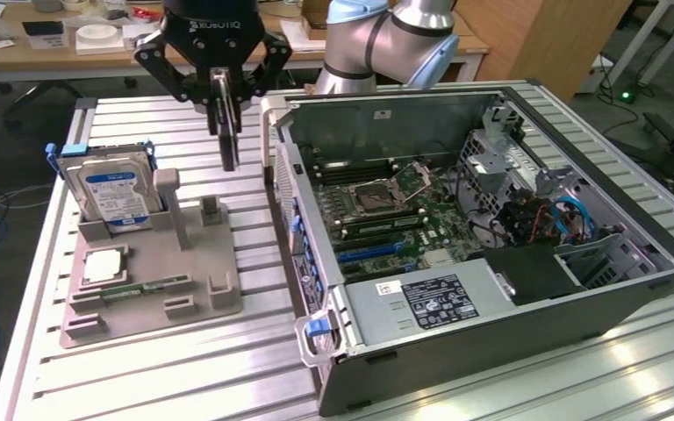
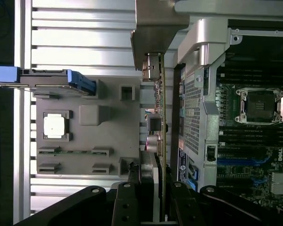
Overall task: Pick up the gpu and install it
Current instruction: 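Pick up the gpu and move the gpu toward the slot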
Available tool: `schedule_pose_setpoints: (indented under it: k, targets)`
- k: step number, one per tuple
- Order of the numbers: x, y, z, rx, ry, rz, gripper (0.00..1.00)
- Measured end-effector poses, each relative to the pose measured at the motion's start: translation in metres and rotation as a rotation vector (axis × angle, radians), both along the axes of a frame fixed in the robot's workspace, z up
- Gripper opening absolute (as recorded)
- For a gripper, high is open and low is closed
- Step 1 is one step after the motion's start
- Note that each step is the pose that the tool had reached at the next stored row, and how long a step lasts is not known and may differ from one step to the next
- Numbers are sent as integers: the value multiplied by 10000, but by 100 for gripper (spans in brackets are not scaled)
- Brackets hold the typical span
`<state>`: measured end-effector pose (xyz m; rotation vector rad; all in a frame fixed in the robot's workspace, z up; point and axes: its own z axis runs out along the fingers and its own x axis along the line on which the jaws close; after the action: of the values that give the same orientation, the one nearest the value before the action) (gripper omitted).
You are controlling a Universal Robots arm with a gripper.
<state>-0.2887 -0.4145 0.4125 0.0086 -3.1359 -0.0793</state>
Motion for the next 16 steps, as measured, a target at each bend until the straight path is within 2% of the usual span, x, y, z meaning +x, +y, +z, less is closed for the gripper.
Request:
schedule_pose_setpoints:
  k: [16]
  targets:
    - [73,0,0,-1,0,-183,28]
